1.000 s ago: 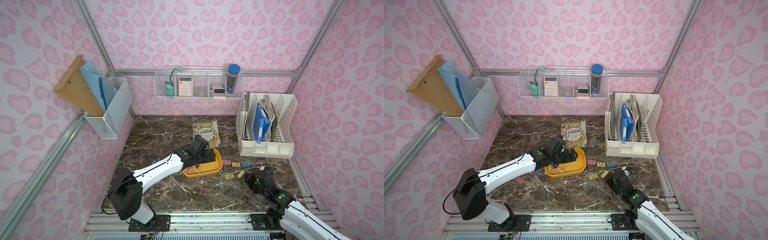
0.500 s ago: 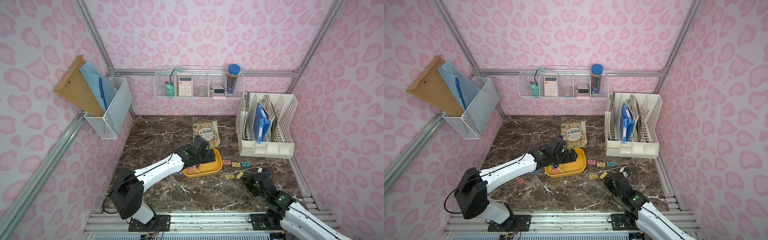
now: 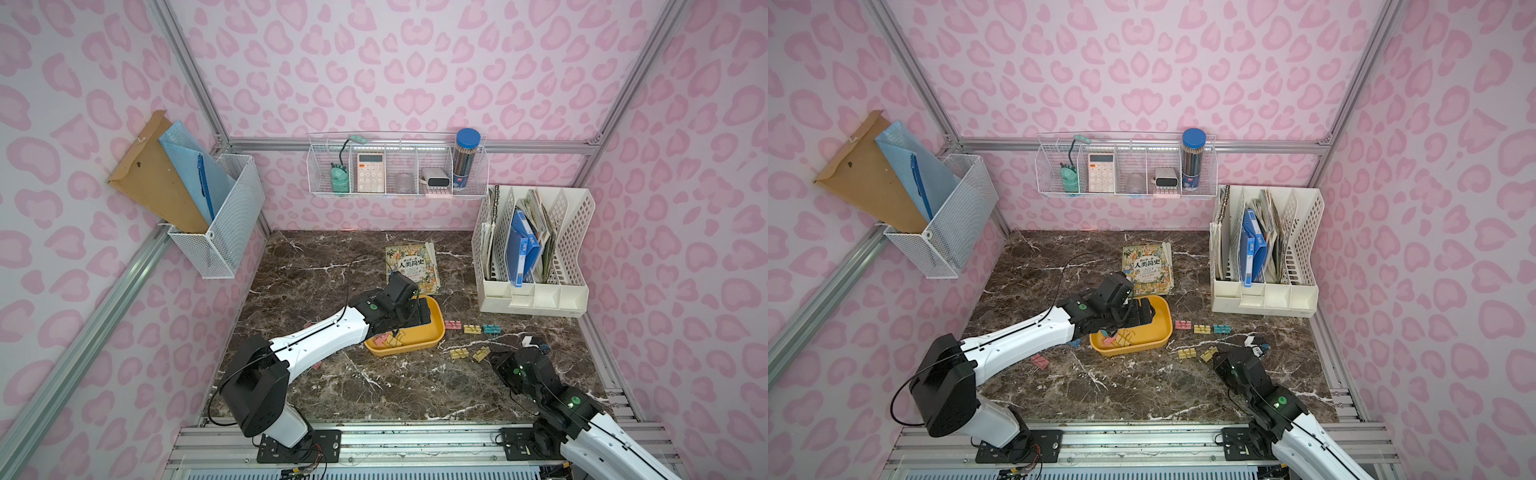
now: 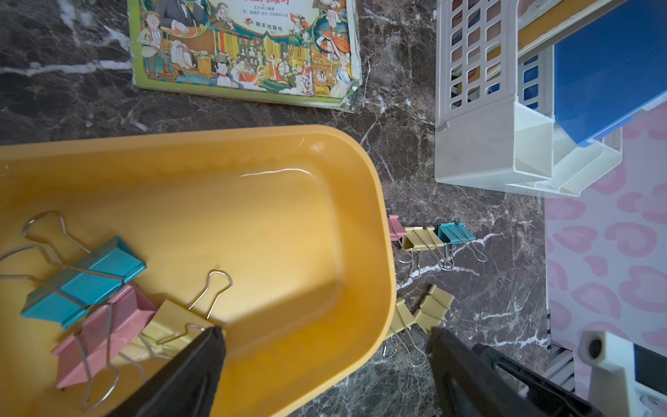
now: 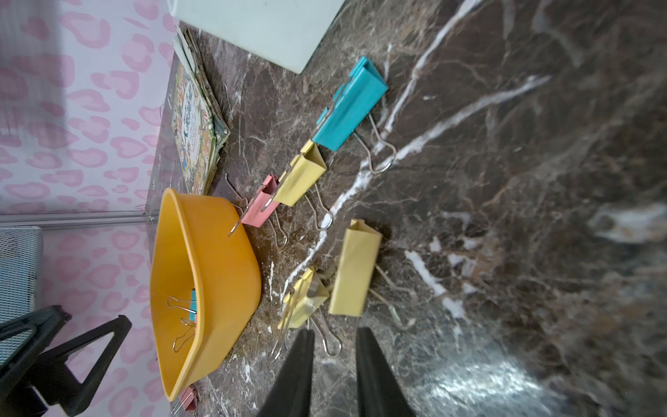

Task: Take out the binder clips from the storage box
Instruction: Place the binder clip at the center of the board.

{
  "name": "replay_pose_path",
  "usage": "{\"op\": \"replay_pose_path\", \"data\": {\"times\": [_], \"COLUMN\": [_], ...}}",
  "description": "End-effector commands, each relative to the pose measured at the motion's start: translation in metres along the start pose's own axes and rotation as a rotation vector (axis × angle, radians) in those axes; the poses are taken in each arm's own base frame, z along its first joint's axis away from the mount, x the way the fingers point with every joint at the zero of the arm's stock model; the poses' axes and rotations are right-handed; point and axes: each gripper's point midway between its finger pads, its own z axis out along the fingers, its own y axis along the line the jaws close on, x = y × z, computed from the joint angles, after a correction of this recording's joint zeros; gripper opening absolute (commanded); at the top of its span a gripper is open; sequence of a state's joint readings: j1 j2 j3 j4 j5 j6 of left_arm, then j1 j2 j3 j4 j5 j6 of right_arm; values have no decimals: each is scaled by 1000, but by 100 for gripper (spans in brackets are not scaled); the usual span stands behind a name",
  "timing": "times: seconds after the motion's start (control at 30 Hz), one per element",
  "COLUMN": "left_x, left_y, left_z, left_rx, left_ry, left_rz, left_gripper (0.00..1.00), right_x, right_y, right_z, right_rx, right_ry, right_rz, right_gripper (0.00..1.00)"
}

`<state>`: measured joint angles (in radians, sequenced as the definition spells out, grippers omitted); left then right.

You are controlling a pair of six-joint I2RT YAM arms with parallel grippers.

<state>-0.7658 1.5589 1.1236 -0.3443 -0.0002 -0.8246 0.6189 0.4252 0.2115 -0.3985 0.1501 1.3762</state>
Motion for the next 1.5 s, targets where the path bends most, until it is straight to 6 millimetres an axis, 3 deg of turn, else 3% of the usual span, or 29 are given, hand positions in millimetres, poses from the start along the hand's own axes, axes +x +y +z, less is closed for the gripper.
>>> {"op": "replay_pose_path", "data": {"times": [0.0, 0.2, 0.4, 0.63, 1.1, 1.47], "left_x": [0, -3, -1, -4, -7, -4], "left_y": [1, -1, 1, 3, 8, 13], "left_z": [0, -2, -4, -6, -12, -14], "left_rx": [-6, -2, -4, -21, -43, -48], "left_ry": [1, -6, -4, -16, -35, -38], "left_rz": [2, 7, 9, 11, 5, -11], "left_gripper": [93, 93, 93, 93, 93, 93], "right_x": [-9, -17, -15, -5, -7, -15], "right_y": [-3, 4, -2, 3, 9, 12], "right_z": [-7, -6, 7, 20, 29, 25], "right_rx": [35, 66, 93, 58, 37, -47], "right_ry": [-36, -44, 20, 120, 116, 9], "right_rz": [-32, -93, -119, -156, -111, 148], "right_gripper": [26, 32, 37, 36, 6, 2]}}
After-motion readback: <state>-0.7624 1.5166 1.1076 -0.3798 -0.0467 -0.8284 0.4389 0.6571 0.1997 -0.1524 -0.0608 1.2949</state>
